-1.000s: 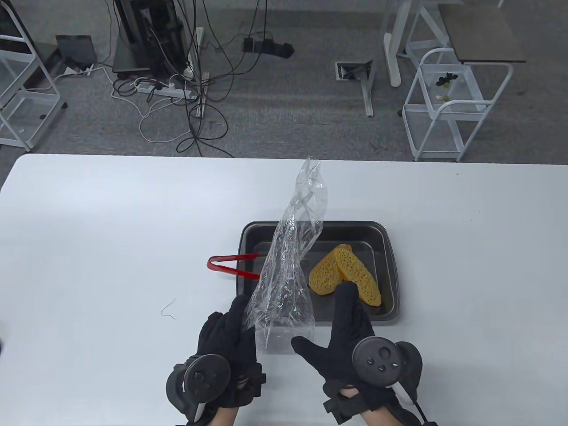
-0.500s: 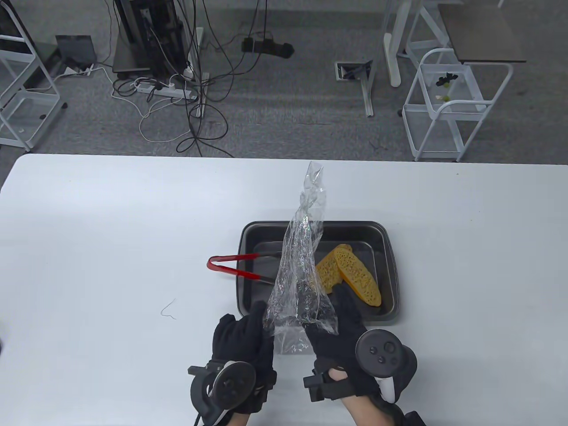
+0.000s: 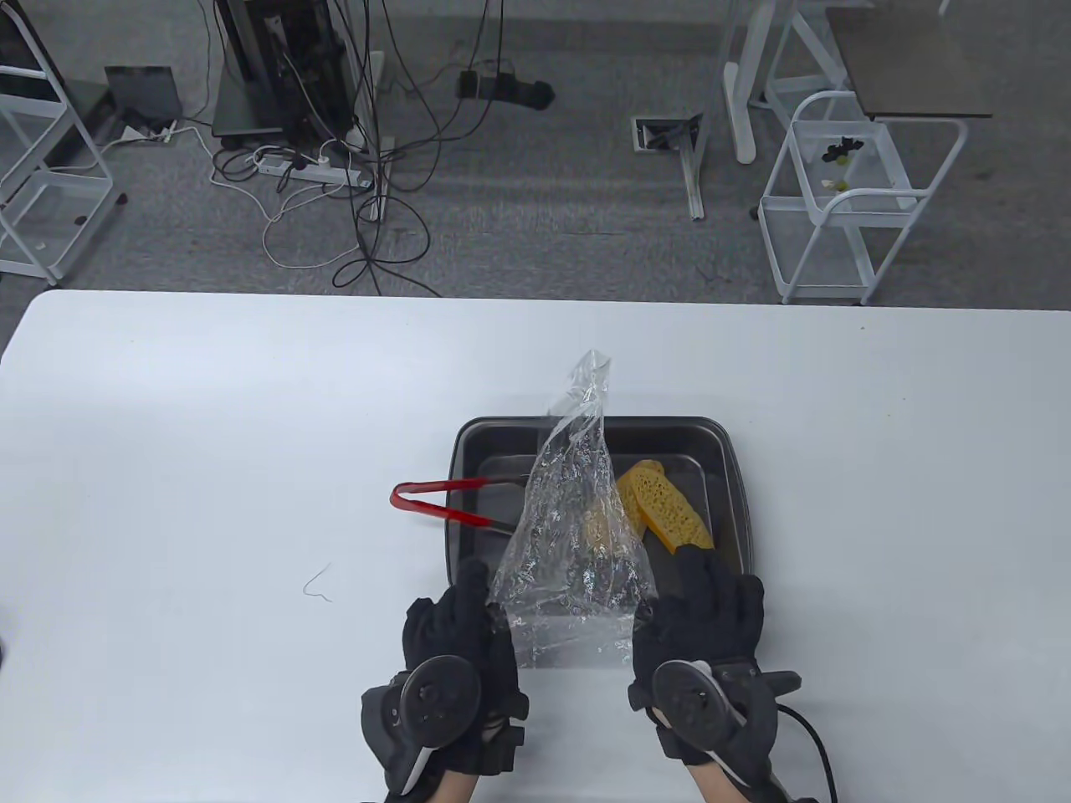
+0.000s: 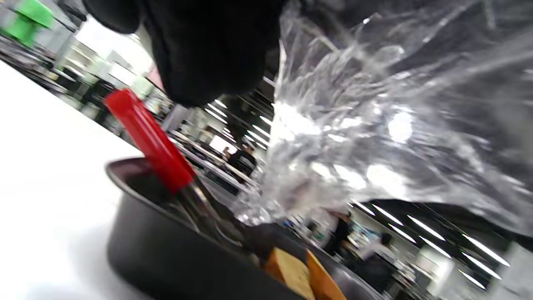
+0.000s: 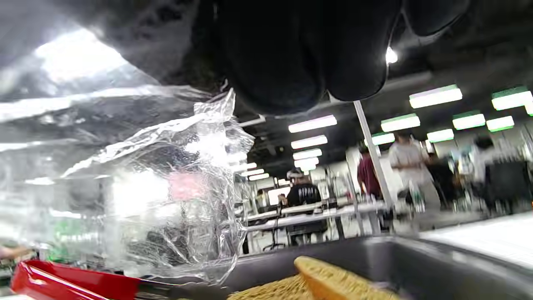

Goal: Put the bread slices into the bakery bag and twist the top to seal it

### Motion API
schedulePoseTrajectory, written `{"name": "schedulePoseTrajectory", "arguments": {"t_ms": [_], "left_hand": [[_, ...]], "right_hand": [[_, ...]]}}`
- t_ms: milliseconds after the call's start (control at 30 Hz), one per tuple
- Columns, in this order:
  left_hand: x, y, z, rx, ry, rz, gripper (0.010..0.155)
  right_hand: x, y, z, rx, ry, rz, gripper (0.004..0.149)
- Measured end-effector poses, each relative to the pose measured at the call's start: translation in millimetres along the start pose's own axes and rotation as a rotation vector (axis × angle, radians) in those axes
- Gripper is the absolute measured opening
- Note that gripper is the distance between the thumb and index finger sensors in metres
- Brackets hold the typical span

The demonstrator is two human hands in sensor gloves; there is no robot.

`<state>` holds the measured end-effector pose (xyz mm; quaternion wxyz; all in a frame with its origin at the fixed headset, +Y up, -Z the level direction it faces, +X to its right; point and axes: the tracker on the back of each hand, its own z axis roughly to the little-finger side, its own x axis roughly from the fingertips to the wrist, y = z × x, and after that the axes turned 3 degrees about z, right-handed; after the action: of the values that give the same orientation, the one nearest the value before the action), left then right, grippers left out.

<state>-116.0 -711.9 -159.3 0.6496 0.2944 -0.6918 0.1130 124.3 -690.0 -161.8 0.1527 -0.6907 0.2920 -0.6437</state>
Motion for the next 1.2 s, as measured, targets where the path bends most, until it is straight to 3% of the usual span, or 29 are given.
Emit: {"name": "schedulePoseTrajectory", "arguments": {"t_ms": [67,167,300,433,567,700,800,867,967,1067,1133,1167,1200], "left_hand": [[2,0,-6,-0.006,-0.073,0.028,0.075],[8,5,-18,-0.204,-0.103,-0.077,0.078],[10,4,-24,-0.357,-0.061,-0.131,0.081],[7,0,-19,-0.375,-0.008,-0.08,0.088],[6,2,-17,-0.466,0.069,-0.142,0.059],[2,20,1,-0.361,0.173,-0.174,0.046],[2,22,9,-0.207,0.197,-0.119,0.045],[1,21,9,-0.258,0.199,-0.109,0.044],[0,20,14,-0.196,0.199,-0.079,0.044],[1,23,11,-0.224,0.146,-0.097,0.044],[7,29,0,-0.215,0.043,-0.167,0.044],[11,32,-4,-0.208,0.005,-0.203,0.044],[19,38,-13,-0.193,-0.064,-0.299,0.044]], "right_hand": [[3,1,-2,0.041,-0.016,0.013,0.038],[5,1,-6,0.037,-0.052,0.028,0.038],[12,-5,-13,-0.019,-0.105,0.045,0.038],[14,-13,-14,-0.061,-0.075,0.093,0.038],[15,-15,-13,-0.08,-0.081,0.083,0.039],[9,-22,3,0.036,-0.017,0.076,0.039],[7,-21,9,-0.033,0.001,-0.019,0.041],[8,-21,8,-0.018,-0.044,-0.025,0.042],[11,-25,2,-0.008,-0.17,0.003,0.048],[13,-26,-7,0.029,-0.203,0.011,0.05],[16,-28,-14,0.019,-0.224,0.033,0.046],[18,-31,-16,0.008,-0.23,0.073,0.046],[22,-38,-17,-0.035,-0.236,0.197,0.046]]}}
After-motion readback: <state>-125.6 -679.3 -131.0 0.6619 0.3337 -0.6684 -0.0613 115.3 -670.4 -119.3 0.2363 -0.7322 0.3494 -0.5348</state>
